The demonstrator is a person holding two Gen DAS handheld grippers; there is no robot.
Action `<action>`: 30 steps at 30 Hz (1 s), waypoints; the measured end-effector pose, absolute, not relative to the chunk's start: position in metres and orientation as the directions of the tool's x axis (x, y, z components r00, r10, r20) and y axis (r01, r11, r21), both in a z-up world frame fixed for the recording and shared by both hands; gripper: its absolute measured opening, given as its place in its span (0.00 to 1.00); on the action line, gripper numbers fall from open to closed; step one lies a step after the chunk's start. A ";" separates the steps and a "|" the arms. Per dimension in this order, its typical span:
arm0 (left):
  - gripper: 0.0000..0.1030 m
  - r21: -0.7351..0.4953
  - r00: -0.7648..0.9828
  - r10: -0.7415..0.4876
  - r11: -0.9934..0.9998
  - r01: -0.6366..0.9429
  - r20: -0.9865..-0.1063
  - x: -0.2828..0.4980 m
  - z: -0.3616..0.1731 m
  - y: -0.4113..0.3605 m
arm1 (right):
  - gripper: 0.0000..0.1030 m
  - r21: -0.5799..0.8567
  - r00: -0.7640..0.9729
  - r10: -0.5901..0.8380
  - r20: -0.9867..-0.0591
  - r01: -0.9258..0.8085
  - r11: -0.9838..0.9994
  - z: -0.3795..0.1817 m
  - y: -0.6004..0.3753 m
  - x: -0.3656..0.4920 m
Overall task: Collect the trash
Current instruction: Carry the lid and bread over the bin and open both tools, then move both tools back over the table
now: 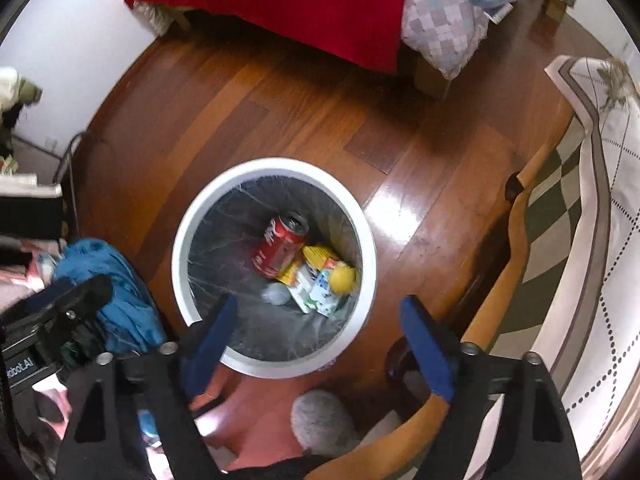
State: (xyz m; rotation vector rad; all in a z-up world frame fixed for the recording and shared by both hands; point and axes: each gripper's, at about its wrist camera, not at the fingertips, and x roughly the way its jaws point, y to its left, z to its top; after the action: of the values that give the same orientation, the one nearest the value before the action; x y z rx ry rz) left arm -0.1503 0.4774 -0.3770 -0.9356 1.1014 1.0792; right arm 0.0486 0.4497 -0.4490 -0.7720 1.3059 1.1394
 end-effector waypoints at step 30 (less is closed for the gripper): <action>0.95 0.082 0.042 0.476 0.237 -0.968 -0.878 -0.194 -0.234 0.367 | 1.00 0.090 0.034 0.397 -0.917 -0.953 0.289 -0.283 0.328 0.011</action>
State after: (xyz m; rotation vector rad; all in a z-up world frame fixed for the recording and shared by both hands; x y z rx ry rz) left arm -0.1945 0.3666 -0.2342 -0.6531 0.9622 1.2343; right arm 0.0108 0.3279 -0.2830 -0.6769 1.0561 1.1706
